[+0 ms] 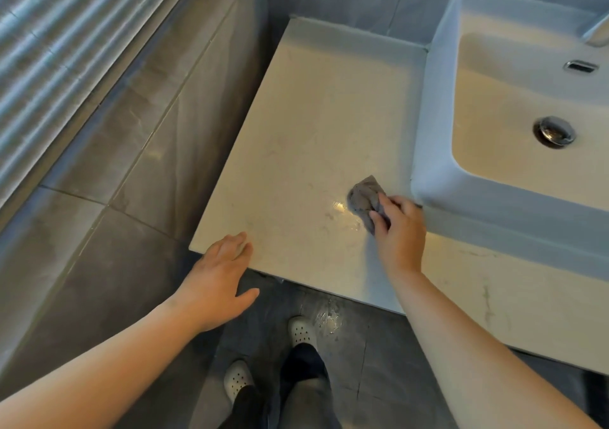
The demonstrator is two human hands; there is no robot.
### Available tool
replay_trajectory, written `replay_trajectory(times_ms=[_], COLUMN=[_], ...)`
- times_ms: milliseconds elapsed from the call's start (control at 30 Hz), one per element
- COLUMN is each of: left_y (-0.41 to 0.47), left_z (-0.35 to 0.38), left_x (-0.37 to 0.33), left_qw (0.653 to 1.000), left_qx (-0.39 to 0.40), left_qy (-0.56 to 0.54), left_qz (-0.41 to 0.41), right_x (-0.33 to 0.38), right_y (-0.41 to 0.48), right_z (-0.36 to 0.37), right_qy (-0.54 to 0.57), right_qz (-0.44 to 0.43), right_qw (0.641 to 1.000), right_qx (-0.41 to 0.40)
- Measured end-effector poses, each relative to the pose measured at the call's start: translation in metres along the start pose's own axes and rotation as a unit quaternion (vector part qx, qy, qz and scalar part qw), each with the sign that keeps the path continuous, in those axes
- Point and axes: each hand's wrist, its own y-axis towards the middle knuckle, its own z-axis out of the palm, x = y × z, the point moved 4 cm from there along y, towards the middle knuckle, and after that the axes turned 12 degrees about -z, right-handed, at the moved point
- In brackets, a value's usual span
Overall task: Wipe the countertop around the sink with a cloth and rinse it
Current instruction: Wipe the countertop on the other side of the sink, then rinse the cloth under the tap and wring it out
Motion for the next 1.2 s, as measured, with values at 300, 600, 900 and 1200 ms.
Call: replay_trajectory(times_ms=[300,600,900,1200], left_y=[-0.015,-0.053,-0.065,-0.056], left_z=[-0.01,-0.031,-0.109,-0.178], left_x=[0.017,0.033,-0.045,-0.217], left_qw=[0.996,0.989,0.977,0.927], left_qx=[-0.032,-0.022,-0.068,-0.095], left_qy=[-0.087,-0.143,-0.173,-0.306], left_qz=[0.006,0.033,0.103,0.194], right_x=[0.095,0.137,0.131,0.068], right_y=[-0.087,-0.104,-0.039,0.017], right_z=[0.019,-0.032,-0.161,-0.298], right_qy=[0.055,0.254,0.232,0.215], right_qz=[-0.006,0.139,0.101,0.019], right_qw=[0.997,0.942,0.966,0.975], right_qx=[0.059,0.169,0.044,0.045])
